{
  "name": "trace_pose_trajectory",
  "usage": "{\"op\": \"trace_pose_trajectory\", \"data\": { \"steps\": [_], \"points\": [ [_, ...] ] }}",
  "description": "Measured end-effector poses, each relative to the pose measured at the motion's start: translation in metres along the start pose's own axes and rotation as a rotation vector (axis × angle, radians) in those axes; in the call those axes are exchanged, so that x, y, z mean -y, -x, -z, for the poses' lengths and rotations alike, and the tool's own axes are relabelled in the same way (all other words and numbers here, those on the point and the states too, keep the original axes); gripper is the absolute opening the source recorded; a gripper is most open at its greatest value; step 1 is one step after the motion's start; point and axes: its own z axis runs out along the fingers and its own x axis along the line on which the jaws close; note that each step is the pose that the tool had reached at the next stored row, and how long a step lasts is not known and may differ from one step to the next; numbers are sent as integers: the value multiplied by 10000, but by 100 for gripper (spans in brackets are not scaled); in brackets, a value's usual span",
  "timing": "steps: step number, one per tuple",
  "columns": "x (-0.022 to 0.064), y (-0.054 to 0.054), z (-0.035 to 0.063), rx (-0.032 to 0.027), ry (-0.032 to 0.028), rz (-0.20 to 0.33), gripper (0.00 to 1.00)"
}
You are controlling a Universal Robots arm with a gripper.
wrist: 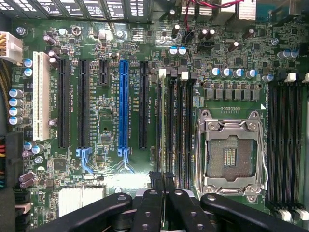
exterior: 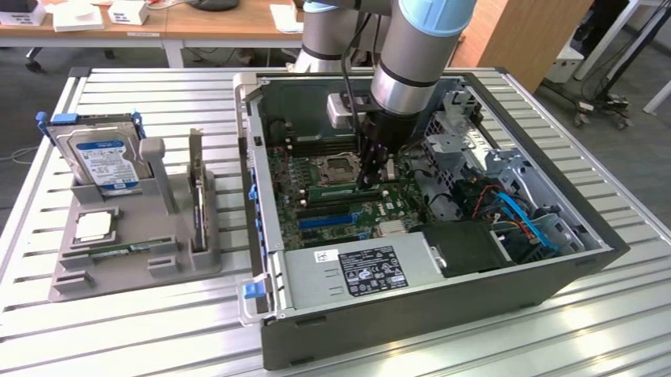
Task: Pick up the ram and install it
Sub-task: 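Insert the ram into the slot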
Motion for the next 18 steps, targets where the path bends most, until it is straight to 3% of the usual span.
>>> {"op": "trace_pose_trajectory", "data": {
  "steps": [18],
  "points": [
    [0,3,-7,2,-2,-35,11]
  ]
}}
